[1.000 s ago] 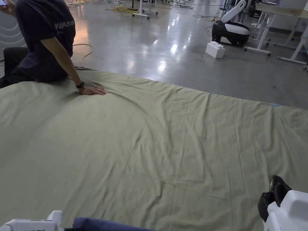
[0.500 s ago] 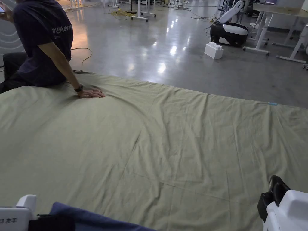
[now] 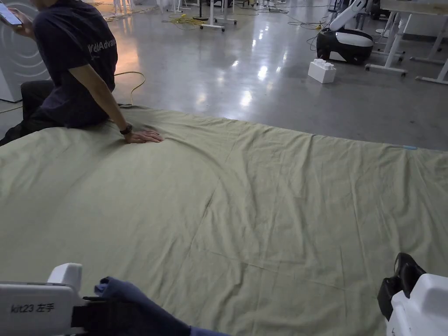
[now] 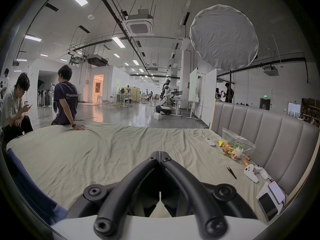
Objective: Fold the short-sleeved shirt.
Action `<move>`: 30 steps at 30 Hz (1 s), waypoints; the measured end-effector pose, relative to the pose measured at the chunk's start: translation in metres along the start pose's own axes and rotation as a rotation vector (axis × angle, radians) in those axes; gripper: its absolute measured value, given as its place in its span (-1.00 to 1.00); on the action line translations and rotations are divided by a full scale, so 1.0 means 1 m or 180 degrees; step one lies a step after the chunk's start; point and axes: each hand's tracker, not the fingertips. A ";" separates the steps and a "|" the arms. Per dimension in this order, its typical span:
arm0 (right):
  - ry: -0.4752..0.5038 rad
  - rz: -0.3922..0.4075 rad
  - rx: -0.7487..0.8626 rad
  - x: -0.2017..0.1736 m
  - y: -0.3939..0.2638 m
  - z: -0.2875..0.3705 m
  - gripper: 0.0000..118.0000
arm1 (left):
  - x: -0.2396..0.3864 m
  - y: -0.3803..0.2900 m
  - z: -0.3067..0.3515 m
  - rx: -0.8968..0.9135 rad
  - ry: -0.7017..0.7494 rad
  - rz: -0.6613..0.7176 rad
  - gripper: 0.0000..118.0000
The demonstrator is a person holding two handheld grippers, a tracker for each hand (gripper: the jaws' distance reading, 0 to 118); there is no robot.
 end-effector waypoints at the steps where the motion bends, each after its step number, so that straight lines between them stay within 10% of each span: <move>1: -0.0003 0.0001 0.0002 0.001 0.000 0.001 -1.00 | 0.009 -0.001 -0.007 -0.0024 -0.0039 -0.0001 -0.86; 27: -0.0224 -0.0108 -0.0186 0.038 -0.022 0.012 -1.00 | 0.145 -0.086 -0.221 -0.0819 0.0590 -0.0090 -0.85; 30: -0.0225 -0.0105 -0.0196 0.037 -0.023 0.011 -1.00 | 0.145 -0.081 -0.214 -0.0785 0.0535 0.0018 -0.53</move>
